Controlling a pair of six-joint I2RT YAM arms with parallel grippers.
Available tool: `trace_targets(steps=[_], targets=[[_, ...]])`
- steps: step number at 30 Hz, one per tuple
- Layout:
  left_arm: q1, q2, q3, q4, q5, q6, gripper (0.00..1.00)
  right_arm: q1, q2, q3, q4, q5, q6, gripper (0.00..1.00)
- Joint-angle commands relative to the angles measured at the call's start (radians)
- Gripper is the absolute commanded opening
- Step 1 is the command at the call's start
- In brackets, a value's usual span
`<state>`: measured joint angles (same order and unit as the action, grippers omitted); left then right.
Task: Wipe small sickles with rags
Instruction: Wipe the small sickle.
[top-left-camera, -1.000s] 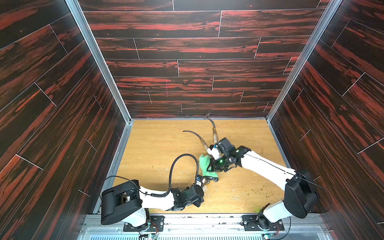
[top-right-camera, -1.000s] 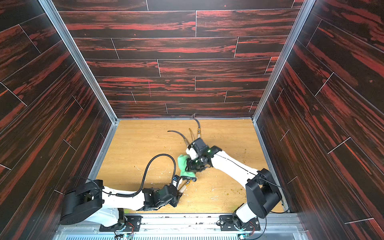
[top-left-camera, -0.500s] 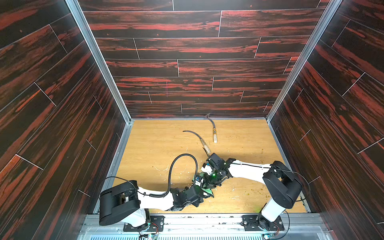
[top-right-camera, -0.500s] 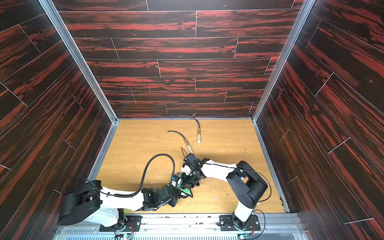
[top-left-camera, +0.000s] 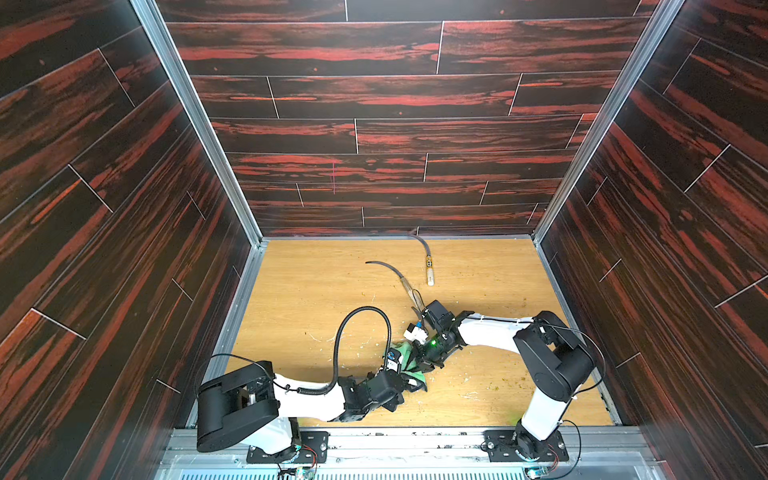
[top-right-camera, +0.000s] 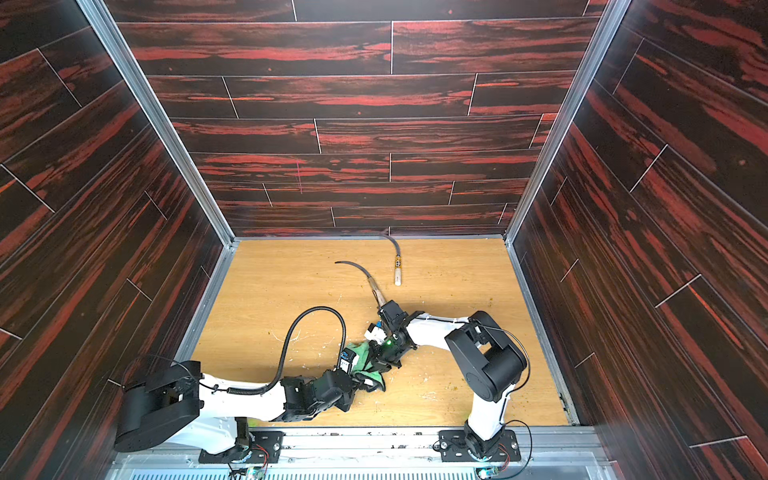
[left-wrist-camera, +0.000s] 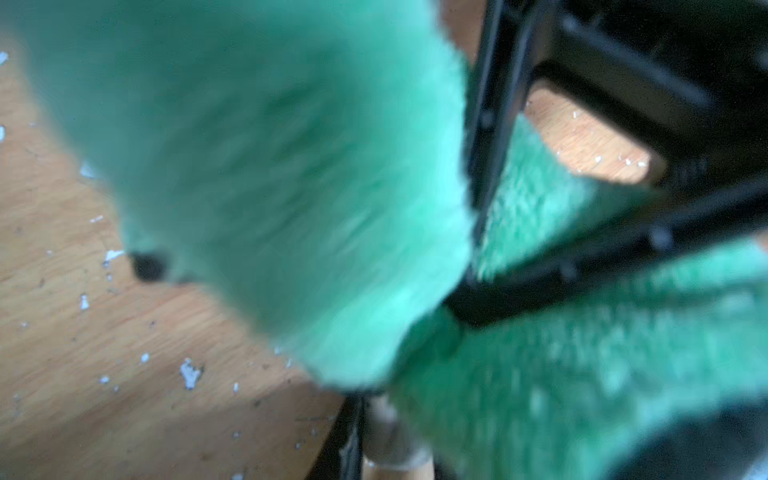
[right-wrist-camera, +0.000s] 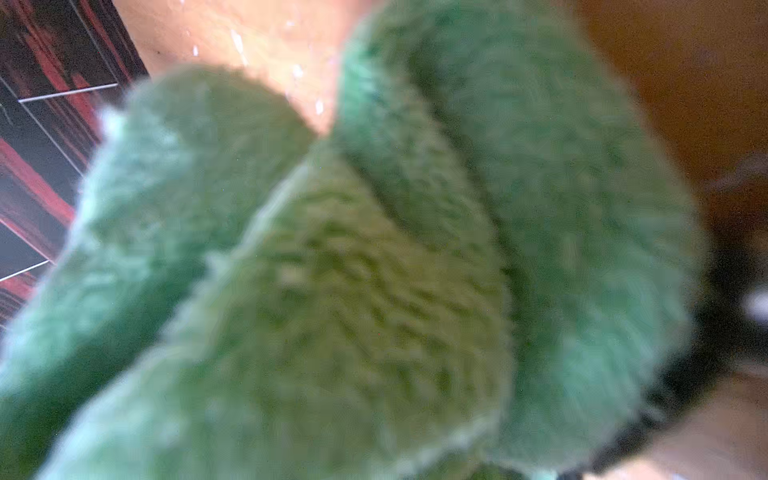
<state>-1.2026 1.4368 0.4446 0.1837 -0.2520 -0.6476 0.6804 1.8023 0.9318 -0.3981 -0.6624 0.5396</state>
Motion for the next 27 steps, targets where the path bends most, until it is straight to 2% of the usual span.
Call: trace_targets(steps=[1, 10, 18, 23, 27], targets=[[-0.008, 0.001, -0.032, -0.056, 0.059, -0.021, 0.00, -0.092, 0.085, 0.002, -0.040, 0.407, -0.048, 0.00], [-0.009, 0.013, -0.028, -0.051, 0.065, -0.023, 0.00, -0.131, 0.054, 0.112, -0.087, 0.383, -0.126, 0.00], [-0.009, 0.042, 0.000, -0.046, 0.075, -0.009, 0.00, -0.120, -0.178, 0.167, -0.247, 0.354, -0.182, 0.00], [-0.009, 0.050, 0.011, -0.043, 0.077, 0.000, 0.00, -0.037, -0.270, 0.186, -0.353, 0.382, -0.172, 0.00], [-0.008, 0.044, 0.013, -0.043, 0.078, 0.002, 0.00, 0.035, -0.264, 0.127, -0.309, 0.360, -0.108, 0.00]])
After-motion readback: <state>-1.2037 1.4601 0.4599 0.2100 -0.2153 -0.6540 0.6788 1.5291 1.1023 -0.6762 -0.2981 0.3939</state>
